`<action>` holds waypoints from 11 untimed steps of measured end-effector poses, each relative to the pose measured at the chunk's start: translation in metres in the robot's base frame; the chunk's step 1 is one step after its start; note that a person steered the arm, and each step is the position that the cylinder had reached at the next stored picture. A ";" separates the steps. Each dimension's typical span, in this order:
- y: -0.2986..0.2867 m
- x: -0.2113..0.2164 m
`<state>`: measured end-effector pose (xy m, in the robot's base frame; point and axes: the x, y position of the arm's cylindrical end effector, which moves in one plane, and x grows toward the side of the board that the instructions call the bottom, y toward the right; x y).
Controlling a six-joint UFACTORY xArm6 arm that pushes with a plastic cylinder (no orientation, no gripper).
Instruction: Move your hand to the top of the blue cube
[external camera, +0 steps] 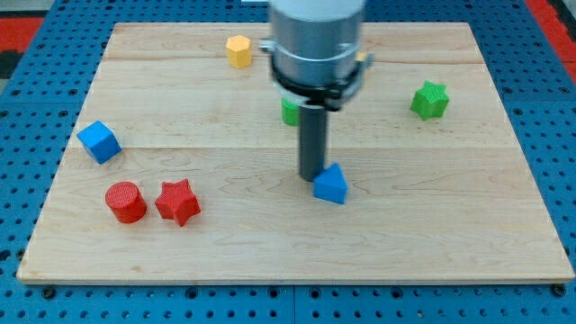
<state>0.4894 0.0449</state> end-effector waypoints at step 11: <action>-0.294 -0.102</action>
